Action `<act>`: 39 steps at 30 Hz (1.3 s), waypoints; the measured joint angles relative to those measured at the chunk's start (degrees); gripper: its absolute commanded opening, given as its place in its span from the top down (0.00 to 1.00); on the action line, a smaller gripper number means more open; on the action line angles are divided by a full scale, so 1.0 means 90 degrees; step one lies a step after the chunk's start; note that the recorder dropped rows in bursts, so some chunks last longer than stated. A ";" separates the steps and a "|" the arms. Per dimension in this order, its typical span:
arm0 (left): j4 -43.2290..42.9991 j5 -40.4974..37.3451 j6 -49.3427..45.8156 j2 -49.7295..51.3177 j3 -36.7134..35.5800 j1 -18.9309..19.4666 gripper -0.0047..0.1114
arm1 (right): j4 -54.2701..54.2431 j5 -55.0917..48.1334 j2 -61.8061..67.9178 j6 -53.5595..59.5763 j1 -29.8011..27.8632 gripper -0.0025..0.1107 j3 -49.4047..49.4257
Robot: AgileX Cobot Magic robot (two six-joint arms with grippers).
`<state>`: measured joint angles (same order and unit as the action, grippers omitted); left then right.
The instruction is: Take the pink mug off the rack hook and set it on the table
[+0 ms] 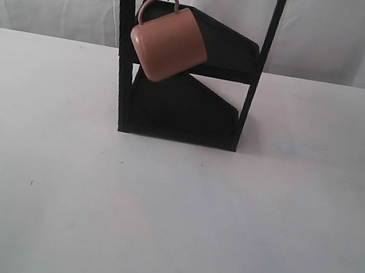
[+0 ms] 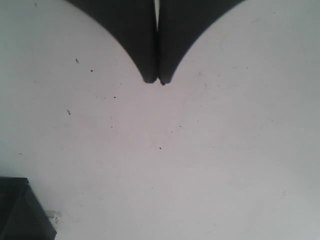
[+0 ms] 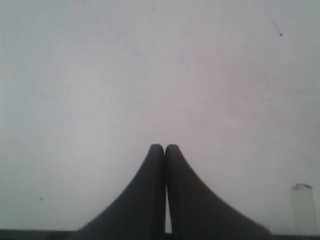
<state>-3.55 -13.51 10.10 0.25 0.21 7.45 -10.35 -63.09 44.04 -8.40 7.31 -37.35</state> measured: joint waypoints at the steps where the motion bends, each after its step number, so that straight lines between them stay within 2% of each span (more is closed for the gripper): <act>1: 0.0000 0.0000 0.0000 0.0000 0.0000 0.0000 0.96 | 0.0000 -0.0202 0.0000 0.0012 0.0000 0.98 -0.0106; 7: 0.0000 0.0000 0.0000 0.0000 0.0000 0.0000 0.96 | -0.0643 -0.0686 0.0000 0.0051 0.0000 0.98 -0.0478; 13: 0.0000 0.0000 0.0000 0.0000 0.0000 0.0000 0.96 | -0.2306 -0.0757 -0.0017 0.0160 0.0000 0.98 -0.0478; 20: 0.0000 0.0000 0.0000 0.0000 0.0000 0.0000 0.96 | -0.3997 -0.0762 -0.0198 0.2033 0.0011 0.98 -0.0478; 27: 0.0000 0.0000 0.0000 0.0000 0.0000 0.0000 0.96 | -0.4122 0.0154 0.0564 0.3035 0.0155 0.98 -0.0484; 33: 0.0000 0.0000 0.0000 0.0000 0.0000 0.0000 0.96 | -0.4122 0.0309 0.1650 0.4723 0.0205 0.98 -0.0484; 39: 0.0000 0.0000 0.0000 0.0000 0.0000 0.0000 0.96 | -0.4122 0.0632 0.2039 0.5192 0.0205 0.98 -0.0484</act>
<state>-3.55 -13.51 10.10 0.25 0.21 7.45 -47.45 -57.40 62.39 38.33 9.16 -41.70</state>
